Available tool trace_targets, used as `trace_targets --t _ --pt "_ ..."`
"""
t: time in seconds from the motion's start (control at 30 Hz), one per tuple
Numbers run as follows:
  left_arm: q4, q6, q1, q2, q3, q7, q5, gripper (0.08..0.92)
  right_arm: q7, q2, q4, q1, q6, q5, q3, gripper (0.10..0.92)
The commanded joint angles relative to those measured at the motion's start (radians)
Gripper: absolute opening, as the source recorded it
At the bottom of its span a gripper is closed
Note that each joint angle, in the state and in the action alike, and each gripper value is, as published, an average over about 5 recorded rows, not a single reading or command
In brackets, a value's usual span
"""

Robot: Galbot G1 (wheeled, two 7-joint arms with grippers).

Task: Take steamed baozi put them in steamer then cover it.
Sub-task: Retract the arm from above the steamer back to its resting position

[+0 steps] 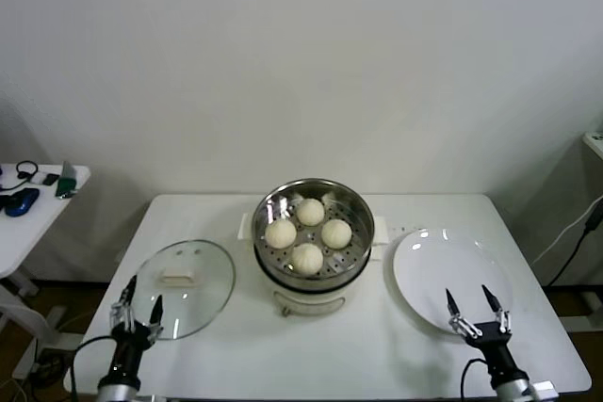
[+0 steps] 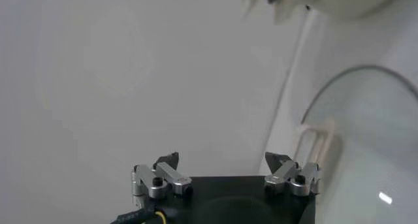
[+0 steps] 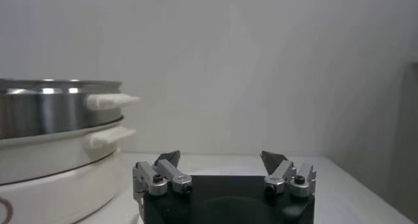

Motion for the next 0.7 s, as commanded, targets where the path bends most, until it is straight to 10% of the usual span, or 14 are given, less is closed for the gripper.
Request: trace_targets --t 0.03,0.7 --pt "0.206 0.066 -0.159 0.014 0.034 -0.077 0.321 0.823 0.02 0.046 -0.001 -0.03 0.018 -0.022 -0.025 0.823" --pt "0.389 0.063 -0.343 0.044 0.104 -0.044 0.31 0.823 0.017 0.07 0.007 -0.058 0.02 -0.02 -0.012 0.823"
